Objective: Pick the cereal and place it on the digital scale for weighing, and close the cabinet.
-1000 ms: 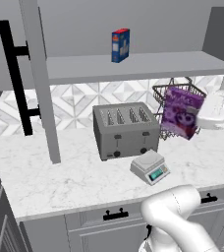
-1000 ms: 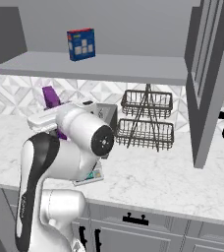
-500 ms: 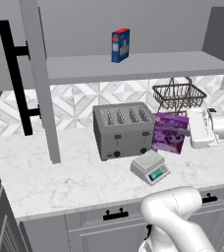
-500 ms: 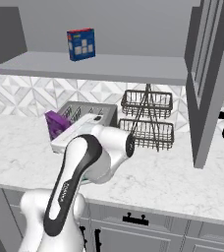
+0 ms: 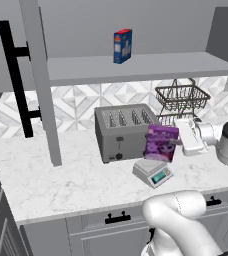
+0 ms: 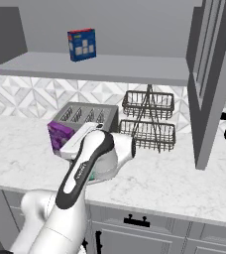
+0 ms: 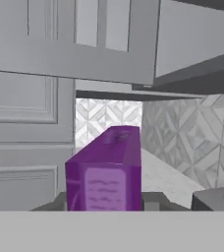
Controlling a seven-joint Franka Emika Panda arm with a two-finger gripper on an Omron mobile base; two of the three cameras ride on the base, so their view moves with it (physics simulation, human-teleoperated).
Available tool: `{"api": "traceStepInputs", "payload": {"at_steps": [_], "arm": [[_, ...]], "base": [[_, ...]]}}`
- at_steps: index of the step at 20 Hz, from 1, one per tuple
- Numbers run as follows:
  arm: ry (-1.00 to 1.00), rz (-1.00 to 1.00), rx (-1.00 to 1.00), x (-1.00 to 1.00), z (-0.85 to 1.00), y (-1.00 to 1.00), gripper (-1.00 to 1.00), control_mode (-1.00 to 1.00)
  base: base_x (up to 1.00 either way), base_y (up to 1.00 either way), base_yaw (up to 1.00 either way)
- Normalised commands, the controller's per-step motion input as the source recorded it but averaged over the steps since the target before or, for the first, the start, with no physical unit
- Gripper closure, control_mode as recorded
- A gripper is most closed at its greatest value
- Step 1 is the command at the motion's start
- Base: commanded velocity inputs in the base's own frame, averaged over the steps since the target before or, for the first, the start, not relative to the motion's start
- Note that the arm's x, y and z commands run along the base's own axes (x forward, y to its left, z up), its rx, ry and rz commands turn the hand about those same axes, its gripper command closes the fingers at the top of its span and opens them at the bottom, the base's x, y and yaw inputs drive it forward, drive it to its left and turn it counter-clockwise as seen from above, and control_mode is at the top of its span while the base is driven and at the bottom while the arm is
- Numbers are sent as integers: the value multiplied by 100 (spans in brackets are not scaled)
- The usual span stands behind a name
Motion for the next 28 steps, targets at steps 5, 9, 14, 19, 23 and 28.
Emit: {"api": "traceStepInputs", "payload": {"at_steps": [5,9,14,19,23,28], "arm": [[1,6,0,29,-32,0,100,-100],[0,0,0,33,-28,-1,100,-100],[-1,0,0,17,-30,-12,100,-100],[-1,0,0,10,-21,-9,100,-100],[-4,0,0,21,-13,0,100,-100],[-2,0,0,28,-15,0,100,-100]], "base": [[0,0,0],[0,0,0],[0,0,0],[0,0,0],[0,0,0],[0,0,0]]}}
